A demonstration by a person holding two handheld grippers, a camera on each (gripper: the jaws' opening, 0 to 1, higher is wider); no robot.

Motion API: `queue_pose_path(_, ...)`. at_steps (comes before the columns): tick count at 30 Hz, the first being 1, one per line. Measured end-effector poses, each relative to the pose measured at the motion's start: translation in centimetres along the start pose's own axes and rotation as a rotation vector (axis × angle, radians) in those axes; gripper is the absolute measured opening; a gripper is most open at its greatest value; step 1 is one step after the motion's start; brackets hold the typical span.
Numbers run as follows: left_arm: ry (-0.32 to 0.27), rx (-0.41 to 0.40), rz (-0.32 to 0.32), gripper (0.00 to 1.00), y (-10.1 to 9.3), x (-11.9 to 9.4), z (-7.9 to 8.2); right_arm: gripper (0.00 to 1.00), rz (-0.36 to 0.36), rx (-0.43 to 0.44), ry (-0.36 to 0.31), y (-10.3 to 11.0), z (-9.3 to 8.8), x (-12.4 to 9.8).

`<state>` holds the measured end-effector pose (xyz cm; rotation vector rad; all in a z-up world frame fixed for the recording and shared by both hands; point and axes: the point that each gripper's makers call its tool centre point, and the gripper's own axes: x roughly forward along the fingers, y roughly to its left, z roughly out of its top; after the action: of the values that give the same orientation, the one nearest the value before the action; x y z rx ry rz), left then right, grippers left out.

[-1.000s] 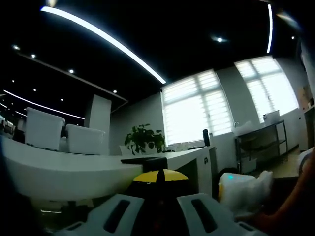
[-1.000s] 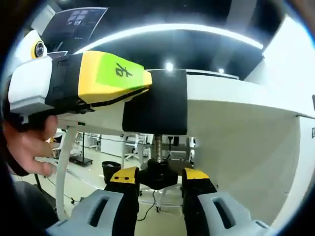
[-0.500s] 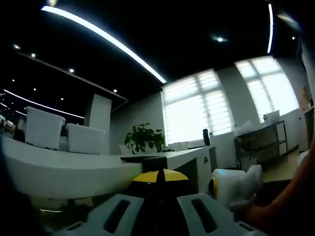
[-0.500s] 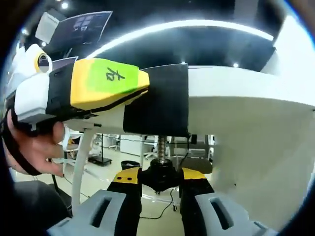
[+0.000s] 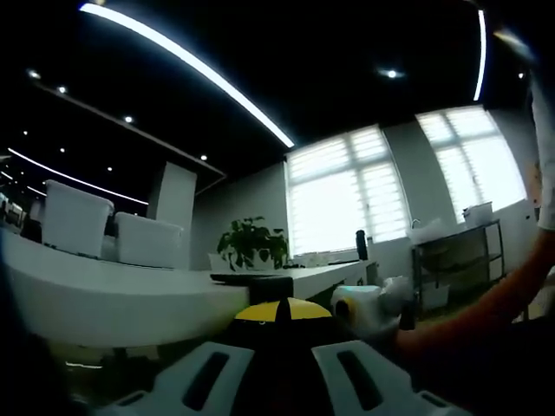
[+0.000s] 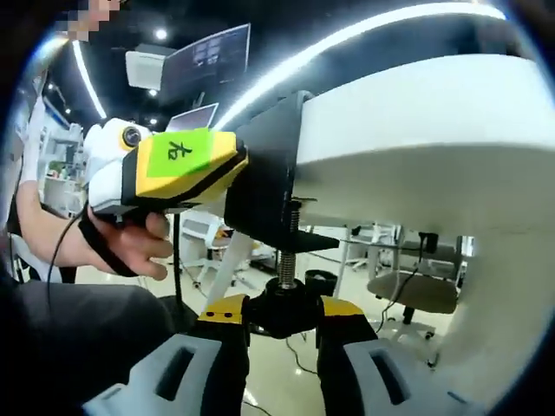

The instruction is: Clamp the fixed fixture on the desktop, loosen the retaining clip, secure it to the edge of the desk, and tighten the retaining clip.

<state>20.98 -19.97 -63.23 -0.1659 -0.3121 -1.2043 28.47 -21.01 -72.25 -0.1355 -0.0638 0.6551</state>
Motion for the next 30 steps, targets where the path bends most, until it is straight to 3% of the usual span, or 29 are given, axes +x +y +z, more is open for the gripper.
queue_pose_path(8,0.001,-0.005,-0.003,0.03,0.0,0.0,0.0,0.28,0.067,0.005,0.015,0.1,-0.1,0.7)
queue_pose_path(14,0.007,0.003,-0.002,0.03,0.1,-0.1,0.0,0.28,0.033,-0.053,0.014,-0.1,0.1,0.7)
queue_pose_path(17,0.007,0.0,-0.005,0.03,0.2,-0.1,0.0,0.31,-0.032,-0.056,0.006,-0.5,0.1,0.2)
queue_pose_path(23,0.0,-0.011,-0.006,0.03,0.2,0.0,0.1,0.38,-0.191,0.06,-0.043,-0.1,-0.3,-2.4)
queue_pose_path(26,-0.004,-0.011,-0.004,0.03,0.2,0.0,0.3,0.39,-0.34,0.079,-0.032,0.5,-1.5,-4.2)
queue_pose_path(30,-0.007,-0.011,-0.002,0.03,0.2,0.1,0.4,0.38,-0.502,0.124,-0.061,1.7,-1.5,-6.3)
